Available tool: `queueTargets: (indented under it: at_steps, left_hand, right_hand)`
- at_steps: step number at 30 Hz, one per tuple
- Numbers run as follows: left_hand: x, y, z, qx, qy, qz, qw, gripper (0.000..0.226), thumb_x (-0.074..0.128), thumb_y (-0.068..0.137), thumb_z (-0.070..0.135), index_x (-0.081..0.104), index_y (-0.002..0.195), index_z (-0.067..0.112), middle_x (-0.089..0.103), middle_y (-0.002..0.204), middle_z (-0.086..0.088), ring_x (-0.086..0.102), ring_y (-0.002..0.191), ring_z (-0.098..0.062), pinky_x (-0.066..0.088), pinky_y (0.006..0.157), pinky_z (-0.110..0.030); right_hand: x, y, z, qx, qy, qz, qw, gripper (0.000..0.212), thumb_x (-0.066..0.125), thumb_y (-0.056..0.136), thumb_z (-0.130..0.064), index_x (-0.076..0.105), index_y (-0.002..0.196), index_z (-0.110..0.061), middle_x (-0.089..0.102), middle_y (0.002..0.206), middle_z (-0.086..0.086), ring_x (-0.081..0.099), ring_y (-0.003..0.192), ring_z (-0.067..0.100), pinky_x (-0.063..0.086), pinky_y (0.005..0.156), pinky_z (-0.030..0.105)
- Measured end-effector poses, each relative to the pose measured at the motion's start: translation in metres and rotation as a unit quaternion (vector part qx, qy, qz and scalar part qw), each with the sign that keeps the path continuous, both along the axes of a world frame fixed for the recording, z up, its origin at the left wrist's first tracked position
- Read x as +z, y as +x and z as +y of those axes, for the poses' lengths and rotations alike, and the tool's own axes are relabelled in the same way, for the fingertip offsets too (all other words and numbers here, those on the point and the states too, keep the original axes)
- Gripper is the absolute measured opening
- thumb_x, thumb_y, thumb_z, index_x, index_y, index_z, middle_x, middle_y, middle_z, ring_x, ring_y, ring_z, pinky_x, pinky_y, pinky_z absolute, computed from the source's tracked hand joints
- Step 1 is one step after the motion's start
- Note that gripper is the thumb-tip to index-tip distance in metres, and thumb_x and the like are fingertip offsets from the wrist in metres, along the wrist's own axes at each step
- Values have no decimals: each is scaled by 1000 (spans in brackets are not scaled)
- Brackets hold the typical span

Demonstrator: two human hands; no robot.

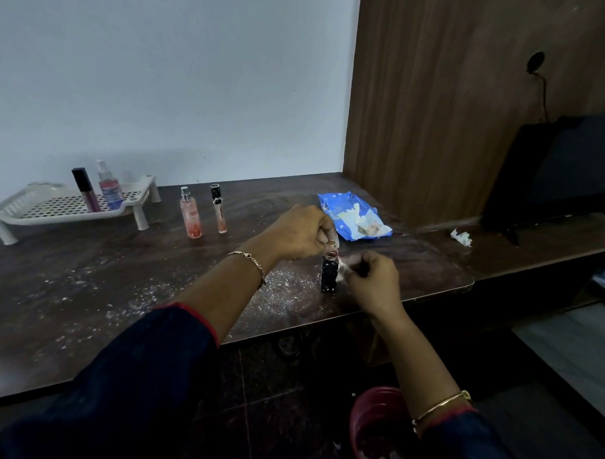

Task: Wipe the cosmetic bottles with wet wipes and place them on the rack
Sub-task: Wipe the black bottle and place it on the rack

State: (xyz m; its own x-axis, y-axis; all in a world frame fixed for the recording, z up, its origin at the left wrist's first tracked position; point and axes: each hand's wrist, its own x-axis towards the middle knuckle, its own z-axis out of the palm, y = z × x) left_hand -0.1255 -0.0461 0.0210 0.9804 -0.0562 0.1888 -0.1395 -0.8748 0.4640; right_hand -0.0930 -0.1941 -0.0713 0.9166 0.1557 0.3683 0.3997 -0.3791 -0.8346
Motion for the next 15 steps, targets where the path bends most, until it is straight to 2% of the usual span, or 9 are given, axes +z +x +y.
queueTargets:
  at_steps: [2,3,5,9,12,15]
  left_hand:
    - [1,1,0,0,16,-3,1000,16,75,73,9,74,88,16,74,83,-2,69,80,-14,55,84,-33]
    - [1,1,0,0,21,-5,1000,16,75,73,10,74,88,16,74,83,-2,69,80,-14,55,83,-33]
    - [0,1,0,0,20,-6,1000,15,74,73,11,74,86,17,74,83,-2,69,79,-13,55,83,-33]
    - [0,0,0,3,14,-5,1000,14,76,72,12,74,83,19,74,82,0,69,77,-11,56,83,-34]
    - [1,-1,-1,6,23,-11,1000,15,75,72,11,73,84,19,72,77,3,68,74,-10,56,80,-34]
    - [0,-4,0,8,27,-12,1000,14,75,71,11,73,82,19,71,75,3,67,72,-11,56,80,-33]
  right_hand:
    - [4,3,5,-6,93,7,996,17,71,75,-7,63,68,-19,67,68,-3,62,66,14,51,67,33]
    - [3,3,7,-6,108,11,994,17,70,75,-5,64,68,-19,68,69,-2,61,65,11,50,67,32]
    - [-6,3,7,-3,100,24,995,15,70,75,-3,66,68,-15,67,67,0,57,63,8,49,66,31]
    - [-14,12,1,21,65,94,993,15,74,72,-6,67,63,-16,69,68,1,61,64,12,54,72,39]
    - [2,16,7,28,121,79,989,2,73,75,-7,72,76,-9,72,73,6,61,63,11,51,68,32]
    - [2,13,11,31,123,63,990,7,69,79,-6,71,77,-12,68,70,0,58,63,7,46,65,26]
